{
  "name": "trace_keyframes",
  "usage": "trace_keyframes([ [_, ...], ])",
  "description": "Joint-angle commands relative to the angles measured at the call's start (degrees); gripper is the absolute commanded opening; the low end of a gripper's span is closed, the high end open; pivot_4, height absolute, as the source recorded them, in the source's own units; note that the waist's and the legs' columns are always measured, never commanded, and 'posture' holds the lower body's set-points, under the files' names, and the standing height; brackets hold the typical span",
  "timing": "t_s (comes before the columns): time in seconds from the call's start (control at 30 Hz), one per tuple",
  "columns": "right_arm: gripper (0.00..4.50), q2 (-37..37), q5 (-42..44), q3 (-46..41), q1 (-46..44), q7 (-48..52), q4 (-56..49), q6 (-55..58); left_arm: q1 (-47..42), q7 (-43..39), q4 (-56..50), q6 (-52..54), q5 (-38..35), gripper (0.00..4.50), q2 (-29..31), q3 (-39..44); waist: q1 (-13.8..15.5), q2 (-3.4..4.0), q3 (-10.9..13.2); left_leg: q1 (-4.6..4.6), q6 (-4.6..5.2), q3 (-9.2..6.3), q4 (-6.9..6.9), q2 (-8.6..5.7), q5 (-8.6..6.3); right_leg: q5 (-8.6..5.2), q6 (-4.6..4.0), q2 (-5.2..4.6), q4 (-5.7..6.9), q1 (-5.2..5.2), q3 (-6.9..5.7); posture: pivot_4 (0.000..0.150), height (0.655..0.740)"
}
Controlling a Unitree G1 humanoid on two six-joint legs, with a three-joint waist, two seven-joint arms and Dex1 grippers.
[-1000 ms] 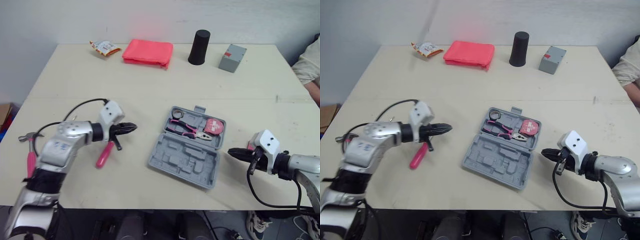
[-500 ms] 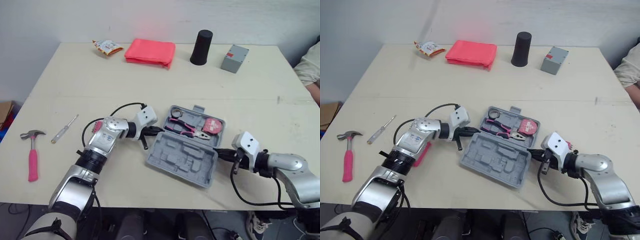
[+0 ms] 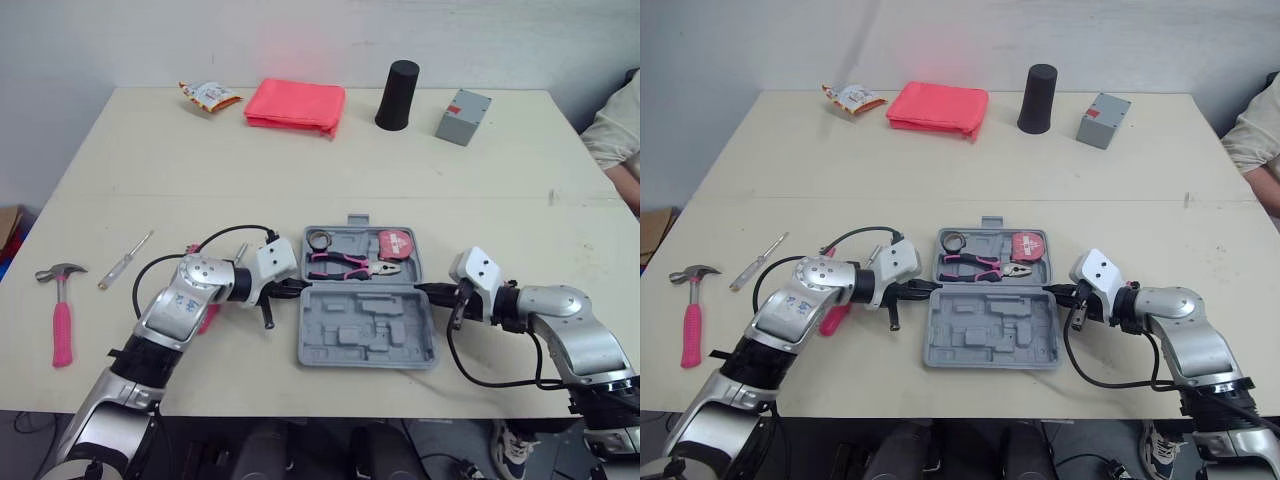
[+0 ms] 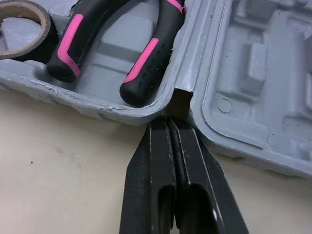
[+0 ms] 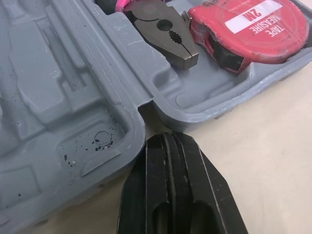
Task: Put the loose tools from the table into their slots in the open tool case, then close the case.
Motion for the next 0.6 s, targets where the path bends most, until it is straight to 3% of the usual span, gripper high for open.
trace_keyframes([
  [0.03, 0.00, 0.01, 0.54, 0.16, 0.14, 1.32, -1.25, -1.15, 2.77, 1.32, -2.51, 1.35, 0.72, 0.03, 0.35, -0.70, 0.03, 0.00, 0.00, 0.01, 0.00, 0.00, 0.01, 0.00, 0.00, 0.00, 0.00, 0.00, 0.01, 0.01, 0.00, 0.150, 0.7361],
  [0.23, 0.00, -4.55, 2.73, -6.06, 4.14, 1.75, -3.85, 0.12, 4.93, 3.75, -7.38, 4.48, -2.79, 0.03, 2.38, 7.86, 0.24, 0.00, 0.00, -0.02, 0.00, -0.01, -0.01, -0.01, 0.00, 0.00, 0.00, -0.02, -0.02, 0.00, -0.01, 0.150, 0.7361],
  [0.47, 0.00, -11.32, 12.32, -23.69, 17.20, 5.51, -10.11, 6.14, 16.35, 9.21, -18.26, 11.32, -6.37, 0.03, 8.93, 26.71, 0.27, 0.00, 0.01, -0.06, 0.07, -0.07, -0.04, -0.01, -0.04, 0.00, 0.00, -0.07, -0.12, 0.05, -0.08, 0.150, 0.7361],
  [0.6, 1.40, -14.74, 15.33, -36.13, 24.29, 8.65, -6.38, 9.82, 27.33, 7.06, -25.82, 28.60, -19.39, 0.00, 8.08, 51.23, 0.23, 0.00, 0.01, -0.05, 0.16, -0.08, -0.06, 0.00, -0.11, 0.01, 0.01, -0.10, -0.22, 0.12, -0.09, 0.150, 0.7361],
])
